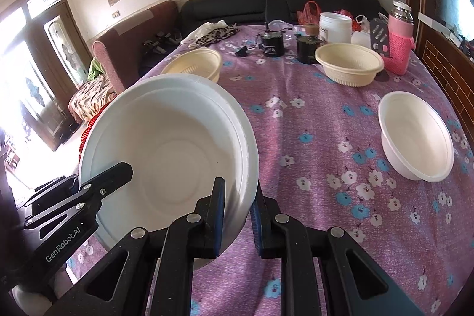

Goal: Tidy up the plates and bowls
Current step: 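Carry the held white bowl with the right gripper over the red plate stack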

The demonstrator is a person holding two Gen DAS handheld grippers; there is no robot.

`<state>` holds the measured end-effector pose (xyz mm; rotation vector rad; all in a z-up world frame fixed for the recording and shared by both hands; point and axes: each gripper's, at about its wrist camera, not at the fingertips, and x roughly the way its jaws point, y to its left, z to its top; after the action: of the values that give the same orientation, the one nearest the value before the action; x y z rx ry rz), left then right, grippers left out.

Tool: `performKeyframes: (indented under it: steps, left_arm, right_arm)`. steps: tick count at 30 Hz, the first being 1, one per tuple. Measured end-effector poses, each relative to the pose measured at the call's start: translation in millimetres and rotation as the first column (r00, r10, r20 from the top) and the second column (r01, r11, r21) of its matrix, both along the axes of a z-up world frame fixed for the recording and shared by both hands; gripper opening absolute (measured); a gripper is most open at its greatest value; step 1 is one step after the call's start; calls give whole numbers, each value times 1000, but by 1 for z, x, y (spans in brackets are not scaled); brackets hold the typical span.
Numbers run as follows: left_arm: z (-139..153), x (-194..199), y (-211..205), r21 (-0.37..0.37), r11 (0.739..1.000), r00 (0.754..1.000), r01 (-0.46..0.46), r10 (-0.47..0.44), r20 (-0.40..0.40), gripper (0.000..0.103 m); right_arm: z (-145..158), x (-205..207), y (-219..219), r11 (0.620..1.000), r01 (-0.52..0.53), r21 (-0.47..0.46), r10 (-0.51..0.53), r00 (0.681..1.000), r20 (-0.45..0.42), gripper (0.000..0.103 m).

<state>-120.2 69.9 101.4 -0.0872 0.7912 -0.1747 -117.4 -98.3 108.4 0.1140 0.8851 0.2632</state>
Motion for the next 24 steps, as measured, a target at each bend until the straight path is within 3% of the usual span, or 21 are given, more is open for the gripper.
performKeyframes:
  steps: [9,18,24]
  left_arm:
    - [9,3,45,-20,996,996,-85,86,23,15]
    - [26,25,117,-24,973,971,-230,231,60,15]
    - [20,50,159,-7,955,954,-298,298,38,15]
  right_arm:
    - [15,14,46,997,-63,-32,64,997,33,18]
    - [39,50,122,984,-168,-58,173,981,90,18]
    - [34,83,169,973,-224,-59,227,972,55,19]
